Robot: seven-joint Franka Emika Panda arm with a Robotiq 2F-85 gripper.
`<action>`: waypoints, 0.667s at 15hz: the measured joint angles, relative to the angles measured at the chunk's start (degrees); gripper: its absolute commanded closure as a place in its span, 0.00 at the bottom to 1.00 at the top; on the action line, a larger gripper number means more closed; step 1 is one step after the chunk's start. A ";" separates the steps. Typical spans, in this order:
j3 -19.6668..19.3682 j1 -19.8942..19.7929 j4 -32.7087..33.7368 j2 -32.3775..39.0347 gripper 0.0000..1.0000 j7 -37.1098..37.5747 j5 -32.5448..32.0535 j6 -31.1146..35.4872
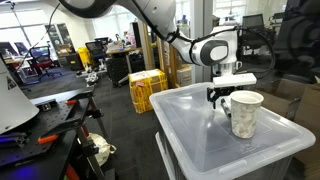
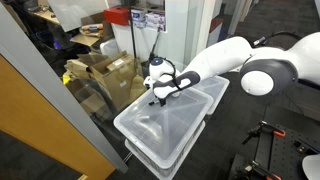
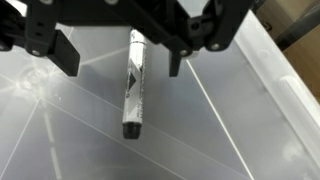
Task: Move the marker to the left
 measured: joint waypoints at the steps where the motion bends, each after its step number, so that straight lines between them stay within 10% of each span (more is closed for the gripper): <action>1: 0.00 0.00 0.20 0.18 0.36 0.00 0.01 0.00; 10: 0.20 -0.04 1.35 0.78 1.00 -0.03 0.02 -0.01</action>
